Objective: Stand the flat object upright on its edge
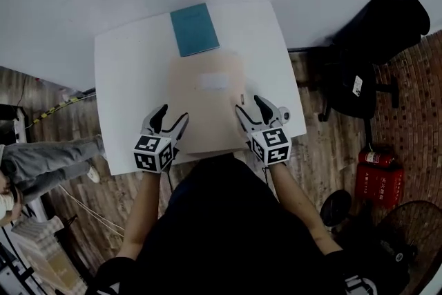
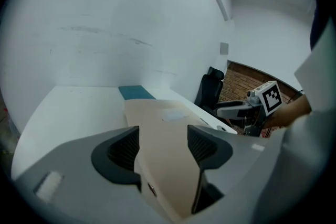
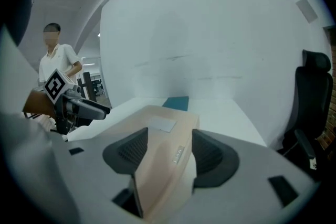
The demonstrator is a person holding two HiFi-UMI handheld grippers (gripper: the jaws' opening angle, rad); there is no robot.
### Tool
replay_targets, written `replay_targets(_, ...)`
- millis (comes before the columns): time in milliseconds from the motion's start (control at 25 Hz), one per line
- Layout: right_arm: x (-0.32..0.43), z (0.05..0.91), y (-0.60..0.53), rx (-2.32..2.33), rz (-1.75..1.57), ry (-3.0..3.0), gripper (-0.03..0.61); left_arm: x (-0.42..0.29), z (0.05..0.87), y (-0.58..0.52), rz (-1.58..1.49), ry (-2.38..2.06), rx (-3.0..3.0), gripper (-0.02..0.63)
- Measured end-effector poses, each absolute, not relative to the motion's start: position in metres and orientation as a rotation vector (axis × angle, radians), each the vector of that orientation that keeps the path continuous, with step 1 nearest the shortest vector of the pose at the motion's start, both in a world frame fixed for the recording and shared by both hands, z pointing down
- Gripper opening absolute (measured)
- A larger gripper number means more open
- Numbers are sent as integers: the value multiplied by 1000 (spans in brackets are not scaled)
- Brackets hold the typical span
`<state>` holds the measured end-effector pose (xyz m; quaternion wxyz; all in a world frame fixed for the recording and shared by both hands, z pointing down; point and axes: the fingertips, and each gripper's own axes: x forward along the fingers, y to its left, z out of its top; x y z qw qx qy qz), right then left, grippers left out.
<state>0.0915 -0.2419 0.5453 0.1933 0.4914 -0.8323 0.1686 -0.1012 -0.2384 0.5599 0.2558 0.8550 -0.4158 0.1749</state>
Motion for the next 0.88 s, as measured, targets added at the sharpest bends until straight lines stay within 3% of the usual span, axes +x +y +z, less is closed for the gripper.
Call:
replay_targets(440,96,609,-263,1152,1041,-2267,316,-103,622,-253,535,-886,2038,375)
replay_targets(880,88,634,-262,942,1252,-2204,330,-97,641,-252,508,-722,1882,377)
